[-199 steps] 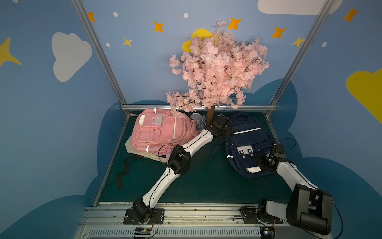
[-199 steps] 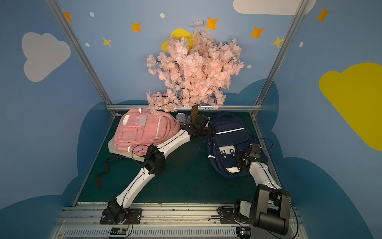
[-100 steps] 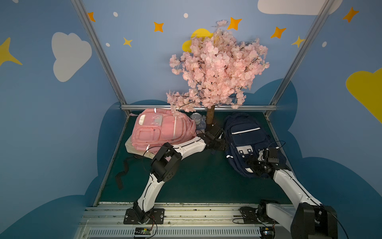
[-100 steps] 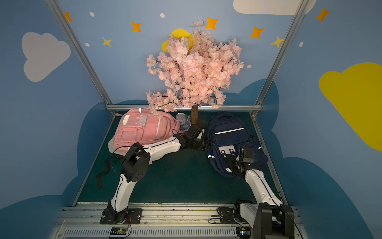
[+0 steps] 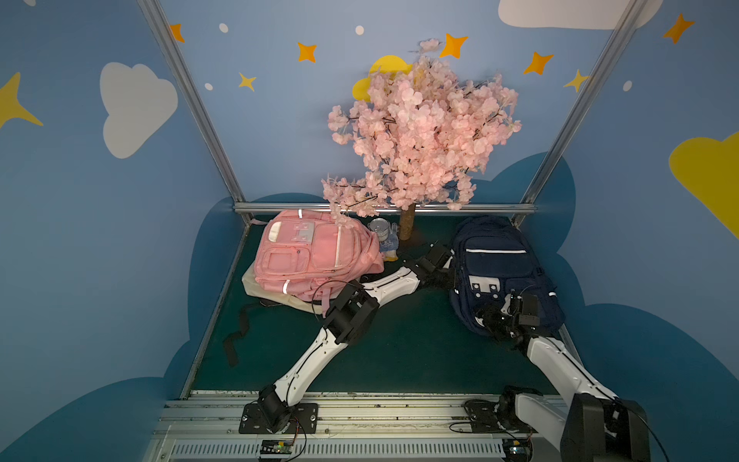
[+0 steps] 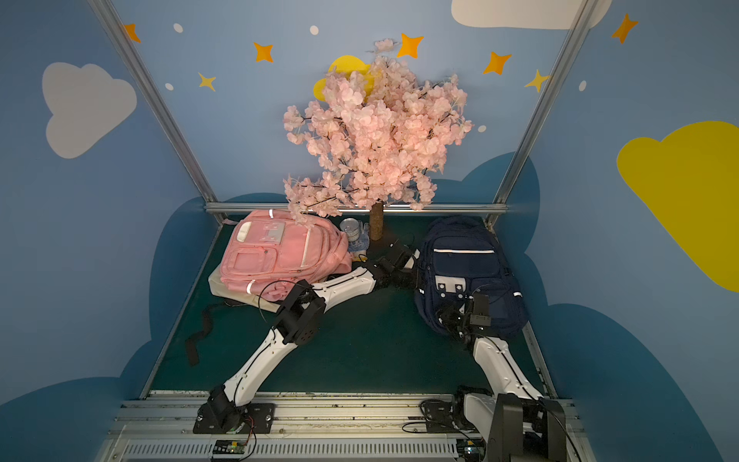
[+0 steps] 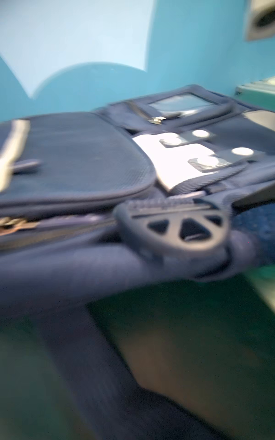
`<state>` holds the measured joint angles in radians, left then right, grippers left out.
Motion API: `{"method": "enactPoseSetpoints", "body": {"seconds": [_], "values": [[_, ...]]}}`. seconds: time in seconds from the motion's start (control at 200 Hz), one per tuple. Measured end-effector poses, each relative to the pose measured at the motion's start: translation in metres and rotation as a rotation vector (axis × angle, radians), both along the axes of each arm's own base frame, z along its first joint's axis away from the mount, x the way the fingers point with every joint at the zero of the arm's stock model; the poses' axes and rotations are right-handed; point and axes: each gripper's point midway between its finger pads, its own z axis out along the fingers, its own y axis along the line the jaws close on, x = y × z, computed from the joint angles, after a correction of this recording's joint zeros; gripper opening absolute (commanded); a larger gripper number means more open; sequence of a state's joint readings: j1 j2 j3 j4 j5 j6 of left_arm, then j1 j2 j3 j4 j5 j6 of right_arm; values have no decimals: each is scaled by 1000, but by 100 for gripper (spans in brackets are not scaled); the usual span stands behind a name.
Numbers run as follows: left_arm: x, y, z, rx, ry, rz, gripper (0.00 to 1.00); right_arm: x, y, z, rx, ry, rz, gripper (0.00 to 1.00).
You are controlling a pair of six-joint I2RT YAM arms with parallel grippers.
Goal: Zip up the backpack
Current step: Place the backpack at the center of the board, then move the backpack to the center of the board.
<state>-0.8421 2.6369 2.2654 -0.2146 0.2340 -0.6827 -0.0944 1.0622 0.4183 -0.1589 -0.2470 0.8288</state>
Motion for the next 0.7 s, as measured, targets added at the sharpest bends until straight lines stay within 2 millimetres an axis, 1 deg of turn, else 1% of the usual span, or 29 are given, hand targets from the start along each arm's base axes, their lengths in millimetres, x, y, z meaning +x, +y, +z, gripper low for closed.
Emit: {"method": "enactPoseSetpoints", "body": {"seconds": [0.05, 0.1, 0.155, 0.22, 0.285, 0.36, 0.466, 0.516, 0.566, 0.636, 0.701], "values": [[2, 0, -2, 10, -3, 19, 51, 1, -10, 2, 0, 10, -34, 62], [3, 2, -2, 32, -19, 29, 58, 1, -16, 7, -8, 22, -44, 63], [3, 5, -1, 58, -33, 50, 63, 4, -20, 14, -21, 24, -41, 63], [0, 14, 3, 103, -52, 68, 68, 7, -19, 24, -30, 15, -10, 64], [-6, 28, 14, 154, -72, 86, 72, 12, -15, 34, -32, -5, 22, 64], [-15, 48, 38, 196, -107, 98, 76, 12, -6, 38, -37, -9, 65, 64], [-27, 84, 88, 227, -194, 113, 79, 4, 15, 39, -52, 0, 148, 64], [-32, 106, 112, 241, -244, 128, 80, 0, 27, 42, -59, -8, 194, 64], [-37, 129, 131, 259, -297, 142, 82, -4, 38, 46, -65, -24, 235, 64], [-39, 163, 148, 291, -349, 171, 82, -8, 52, 50, -75, -42, 287, 64], [-33, 195, 151, 326, -373, 201, 82, -12, 65, 51, -82, -47, 333, 64]]}}
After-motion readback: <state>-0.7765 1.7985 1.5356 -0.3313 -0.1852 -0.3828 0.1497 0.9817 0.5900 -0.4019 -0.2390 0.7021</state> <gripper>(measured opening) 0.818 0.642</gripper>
